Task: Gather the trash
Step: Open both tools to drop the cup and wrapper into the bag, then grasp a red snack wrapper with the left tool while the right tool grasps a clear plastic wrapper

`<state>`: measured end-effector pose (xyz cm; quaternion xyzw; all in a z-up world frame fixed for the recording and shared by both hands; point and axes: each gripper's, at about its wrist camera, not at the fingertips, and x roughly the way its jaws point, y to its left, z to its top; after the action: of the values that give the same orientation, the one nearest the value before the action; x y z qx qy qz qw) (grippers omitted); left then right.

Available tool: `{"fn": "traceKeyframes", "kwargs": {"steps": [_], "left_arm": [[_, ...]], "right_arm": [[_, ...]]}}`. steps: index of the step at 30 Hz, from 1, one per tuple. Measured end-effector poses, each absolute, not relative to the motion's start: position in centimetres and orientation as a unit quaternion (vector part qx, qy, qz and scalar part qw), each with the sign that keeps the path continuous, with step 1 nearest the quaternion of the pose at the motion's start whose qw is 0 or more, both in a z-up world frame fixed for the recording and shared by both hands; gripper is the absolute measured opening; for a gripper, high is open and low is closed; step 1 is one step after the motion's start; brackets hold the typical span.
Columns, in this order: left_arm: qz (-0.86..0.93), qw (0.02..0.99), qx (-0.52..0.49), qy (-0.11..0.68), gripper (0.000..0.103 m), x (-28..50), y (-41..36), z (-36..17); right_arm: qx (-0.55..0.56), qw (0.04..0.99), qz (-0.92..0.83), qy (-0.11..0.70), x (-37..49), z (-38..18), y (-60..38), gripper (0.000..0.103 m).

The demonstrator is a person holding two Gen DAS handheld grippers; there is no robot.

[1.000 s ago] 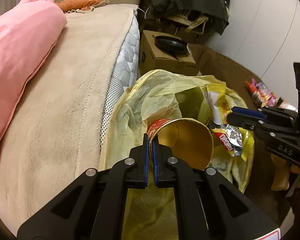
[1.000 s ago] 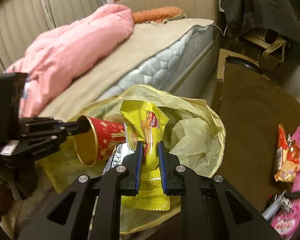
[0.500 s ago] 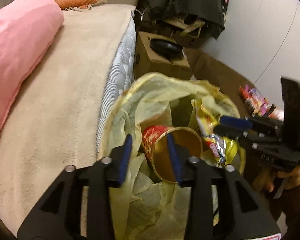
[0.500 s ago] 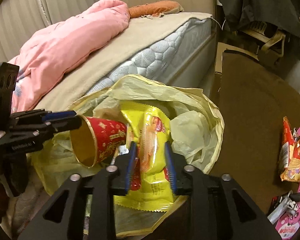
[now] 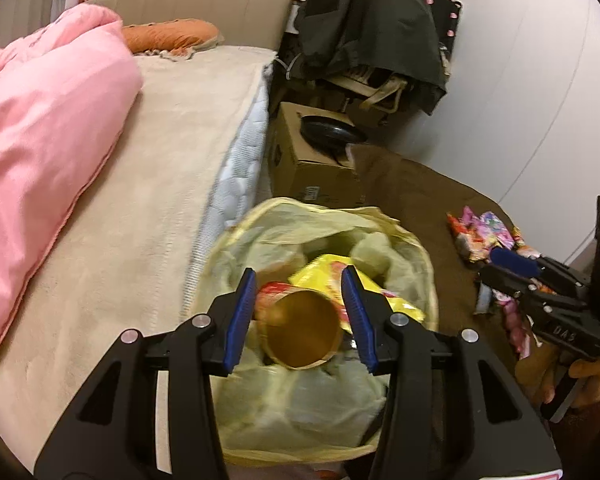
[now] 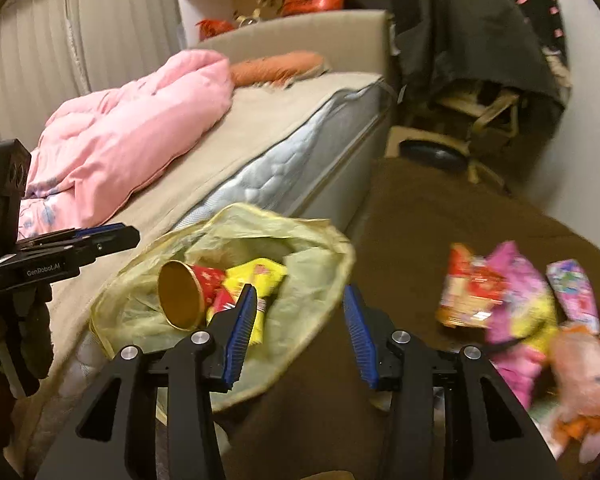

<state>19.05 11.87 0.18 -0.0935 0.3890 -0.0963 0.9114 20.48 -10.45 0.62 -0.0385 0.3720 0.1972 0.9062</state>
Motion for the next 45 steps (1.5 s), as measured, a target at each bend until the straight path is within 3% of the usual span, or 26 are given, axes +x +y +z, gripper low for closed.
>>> {"fn": "traceKeyframes", "kwargs": {"steps": [13, 15, 22, 31, 45], "left_arm": [[-0.216, 0.907, -0.073, 0.355, 0.043, 15.7, -1.8, 0.4], [-0.235, 0.903, -0.069, 0.352, 0.049, 15.5, -3.8, 0.4], [-0.269, 0.895, -0.047, 0.353, 0.056, 15.5, -8.7, 0.2], [-0.276, 0.894, -0.045, 0.351, 0.058, 16.8, -11.0, -0.8], [-0.264, 0.897, -0.041, 0.352, 0.058, 23.1, -13.0, -0.3]], "right_arm": [[-0.038, 0.943, 0.073, 0.322, 11.2, 3.6, -24.9, 0.063], [-0.028, 0.948, 0.072, 0.308, 10.2, 3.8, -26.6, 0.067], [-0.021, 0.947, 0.059, 0.316, 8.5, 2.7, -31.0, 0.067], [0.001, 0.942, -0.024, 0.336, 8.9, -0.8, -34.8, 0.068], [0.021, 0.949, -0.073, 0.307, 14.8, 0.9, -43.8, 0.068]]}}
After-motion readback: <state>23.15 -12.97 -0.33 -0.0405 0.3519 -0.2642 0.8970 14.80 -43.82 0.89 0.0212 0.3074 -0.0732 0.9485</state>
